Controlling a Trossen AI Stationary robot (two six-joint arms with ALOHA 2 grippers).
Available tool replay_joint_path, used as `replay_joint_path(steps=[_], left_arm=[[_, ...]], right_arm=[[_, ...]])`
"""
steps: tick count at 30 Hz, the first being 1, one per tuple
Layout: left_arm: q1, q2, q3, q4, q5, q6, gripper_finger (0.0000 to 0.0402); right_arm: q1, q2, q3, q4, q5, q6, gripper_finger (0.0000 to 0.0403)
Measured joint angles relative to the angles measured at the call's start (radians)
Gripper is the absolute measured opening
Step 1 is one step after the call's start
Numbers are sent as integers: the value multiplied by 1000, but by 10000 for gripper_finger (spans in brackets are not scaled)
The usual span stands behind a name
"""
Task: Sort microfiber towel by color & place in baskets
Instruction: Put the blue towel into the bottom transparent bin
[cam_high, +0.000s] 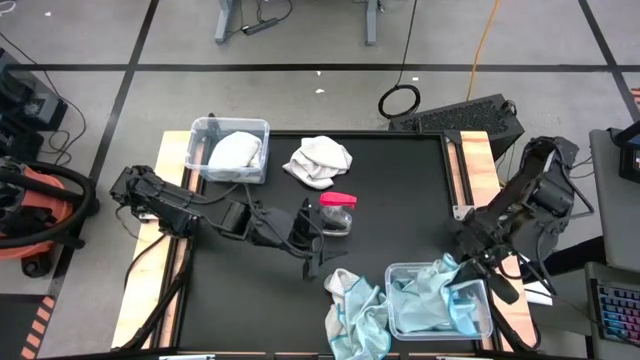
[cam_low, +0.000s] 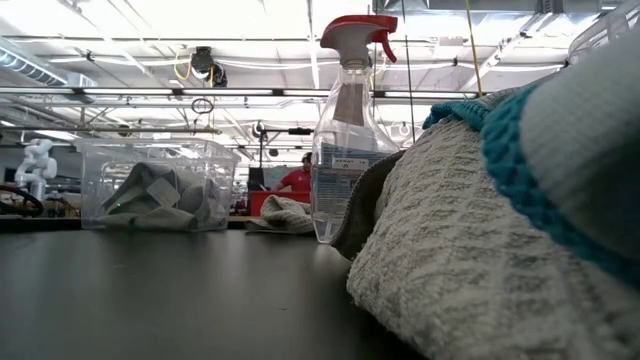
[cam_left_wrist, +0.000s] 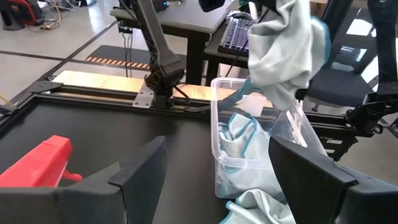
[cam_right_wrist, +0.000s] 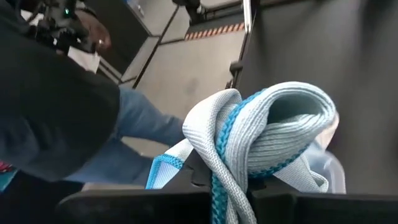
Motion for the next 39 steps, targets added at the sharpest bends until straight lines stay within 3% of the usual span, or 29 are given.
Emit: replay_joint_path(steps=[13, 22, 39], left_arm=[[19, 0, 0, 2, 0, -1, 286], [21, 0, 0, 2, 0, 0, 286], [23, 0, 0, -35, 0, -4, 286]], right_arm=[[44, 103, 0, -112, -78, 56, 1], [70, 213, 0, -264, -73, 64, 4], [133, 386, -30, -306, -76, 21, 6]])
